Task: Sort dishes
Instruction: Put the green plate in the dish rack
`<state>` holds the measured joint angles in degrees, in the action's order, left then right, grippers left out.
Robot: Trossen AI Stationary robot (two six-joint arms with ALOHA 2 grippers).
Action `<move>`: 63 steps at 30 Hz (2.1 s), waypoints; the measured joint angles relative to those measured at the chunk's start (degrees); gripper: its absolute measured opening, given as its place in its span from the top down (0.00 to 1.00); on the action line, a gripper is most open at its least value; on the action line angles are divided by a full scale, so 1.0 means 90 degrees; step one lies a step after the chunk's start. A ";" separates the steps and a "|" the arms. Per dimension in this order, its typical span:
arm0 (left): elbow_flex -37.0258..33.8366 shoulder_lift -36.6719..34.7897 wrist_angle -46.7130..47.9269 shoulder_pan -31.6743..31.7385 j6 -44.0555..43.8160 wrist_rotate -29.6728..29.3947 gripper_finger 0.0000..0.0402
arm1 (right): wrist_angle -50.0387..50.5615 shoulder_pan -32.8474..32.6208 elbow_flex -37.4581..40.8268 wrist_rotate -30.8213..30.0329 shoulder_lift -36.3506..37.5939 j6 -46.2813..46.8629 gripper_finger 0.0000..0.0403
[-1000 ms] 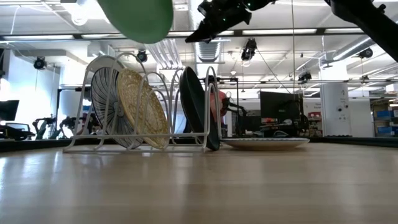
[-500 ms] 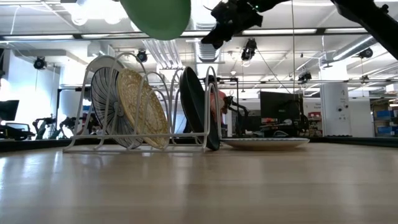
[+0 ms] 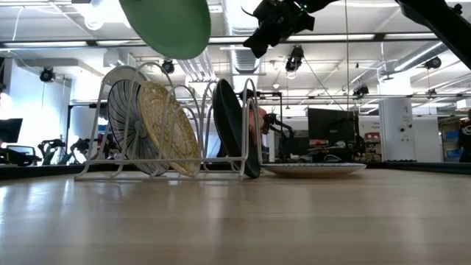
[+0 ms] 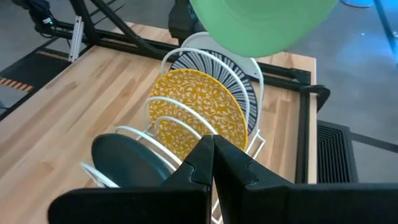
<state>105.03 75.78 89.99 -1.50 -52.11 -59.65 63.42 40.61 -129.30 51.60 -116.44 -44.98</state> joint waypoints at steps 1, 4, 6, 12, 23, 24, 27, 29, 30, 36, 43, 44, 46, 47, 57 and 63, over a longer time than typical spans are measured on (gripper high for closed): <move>-0.0096 -0.0049 0.0005 0.0002 -0.0042 0.0081 0.91 | 0.0029 -0.0009 0.0006 0.0004 0.0000 -0.0002 1.00; -0.0349 -0.0106 0.0003 0.0002 -0.0143 0.0124 0.91 | 0.0086 -0.0036 0.0026 0.0002 0.0000 -0.0008 1.00; -0.0488 -0.0115 0.0001 0.0002 -0.0156 0.0140 0.91 | 0.0094 -0.0061 0.0045 0.0002 0.0000 -0.0009 1.00; -0.0601 -0.0139 0.0002 0.0002 -0.0159 0.0258 0.91 | 0.0121 -0.0142 0.0113 0.0002 0.0000 -0.0010 1.00; -0.0604 -0.0150 0.0006 0.0010 -0.0074 0.0229 0.91 | 0.0138 -0.0197 0.0306 -0.0006 0.0000 -0.0082 1.00; -0.0612 -0.0144 0.0006 0.0012 -0.0054 0.0227 0.91 | 0.0148 -0.0202 0.0317 -0.0008 0.0000 -0.0084 1.00; -0.0703 -0.0145 0.0003 0.0028 -0.0010 0.0169 0.91 | 0.0194 -0.0222 0.0348 -0.0008 0.0000 -0.0123 1.00; -0.0846 -0.0180 0.0003 0.0067 -0.0019 0.0150 0.91 | 0.0276 -0.0237 0.0348 -0.0006 0.0000 -0.0171 1.00; -0.0948 -0.0202 0.0007 0.0075 -0.0048 0.0154 0.91 | 0.0303 -0.0246 0.0348 -0.0006 0.0000 -0.0184 1.00; -0.1310 -0.0235 0.0006 0.0073 -0.0417 0.0264 0.91 | 0.0449 -0.0307 0.0348 -0.0008 0.0000 -0.0232 1.00; -0.1537 -0.0230 -0.0048 0.0070 -0.0756 0.0406 0.91 | 0.0452 -0.0331 0.0348 -0.0008 0.0000 -0.0240 1.00; -0.1549 -0.0222 -0.0045 0.0068 -0.0800 0.0417 0.91 | 0.0452 -0.0334 0.0348 -0.0008 0.0000 -0.0240 1.00; -0.1553 -0.0202 -0.0041 0.0068 -0.0817 0.0447 0.91 | 0.0452 -0.0334 0.0348 -0.0008 0.0000 -0.0240 1.00; -0.1555 -0.0197 -0.0038 0.0068 -0.0815 0.0453 0.91 | 0.0452 -0.0334 0.0348 -0.0008 0.0000 -0.0240 1.00; -0.1566 -0.0191 0.0009 0.0058 -0.0833 0.0508 0.91 | 0.0451 -0.0334 0.0348 -0.0011 0.0000 -0.0237 1.00; -0.1532 -0.0198 0.0006 0.0058 -0.0822 0.0410 0.91 | 0.0449 -0.0334 0.0348 -0.0011 0.0000 -0.0235 1.00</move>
<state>91.24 74.00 90.04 -0.97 -59.51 -55.96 67.46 37.60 -126.17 51.51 -116.44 -47.09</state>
